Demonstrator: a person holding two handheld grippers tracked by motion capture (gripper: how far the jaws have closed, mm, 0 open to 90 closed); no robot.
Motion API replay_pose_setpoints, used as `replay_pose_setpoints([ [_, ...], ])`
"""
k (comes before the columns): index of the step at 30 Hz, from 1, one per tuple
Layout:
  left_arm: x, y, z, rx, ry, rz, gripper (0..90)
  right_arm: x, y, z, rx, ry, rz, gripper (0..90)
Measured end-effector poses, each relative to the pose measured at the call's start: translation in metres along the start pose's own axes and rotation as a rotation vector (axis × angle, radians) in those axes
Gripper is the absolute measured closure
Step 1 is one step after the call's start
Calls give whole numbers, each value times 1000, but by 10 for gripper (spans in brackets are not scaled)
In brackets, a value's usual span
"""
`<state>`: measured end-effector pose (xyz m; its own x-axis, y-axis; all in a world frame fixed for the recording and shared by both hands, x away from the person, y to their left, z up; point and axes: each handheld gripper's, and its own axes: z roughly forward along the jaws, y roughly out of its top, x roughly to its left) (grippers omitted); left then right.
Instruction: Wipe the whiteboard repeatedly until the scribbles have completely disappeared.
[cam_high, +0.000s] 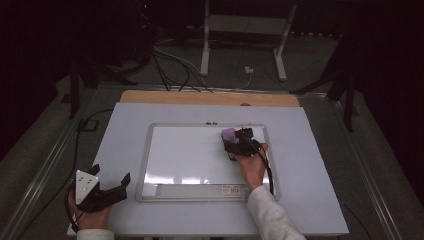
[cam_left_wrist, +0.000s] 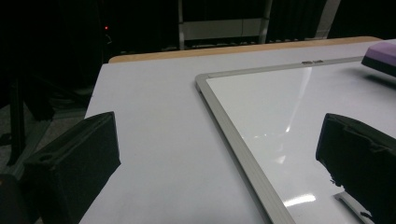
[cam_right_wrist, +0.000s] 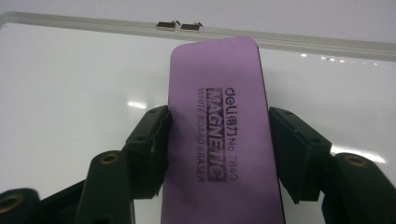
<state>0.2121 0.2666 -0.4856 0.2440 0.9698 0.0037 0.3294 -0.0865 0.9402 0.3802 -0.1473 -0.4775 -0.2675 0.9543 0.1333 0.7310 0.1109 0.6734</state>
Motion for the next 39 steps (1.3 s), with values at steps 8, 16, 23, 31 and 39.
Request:
replay_pose_setpoints([
  [8,0,0,1,1,1,-4,4,-5,-2,0,18,9,2,410],
  [16,0,0,1,2,2,-3,4,5,-8,16,73,5,-19,410],
  [23,0,0,1,0,0,-1,4,23,-12,18,71,46,-68,410],
  [31,0,0,0,1,1,-2,4,16,-10,18,64,22,-84,410],
  [39,0,0,0,1,2,-2,4,-10,-6,13,64,-57,-17,410],
])
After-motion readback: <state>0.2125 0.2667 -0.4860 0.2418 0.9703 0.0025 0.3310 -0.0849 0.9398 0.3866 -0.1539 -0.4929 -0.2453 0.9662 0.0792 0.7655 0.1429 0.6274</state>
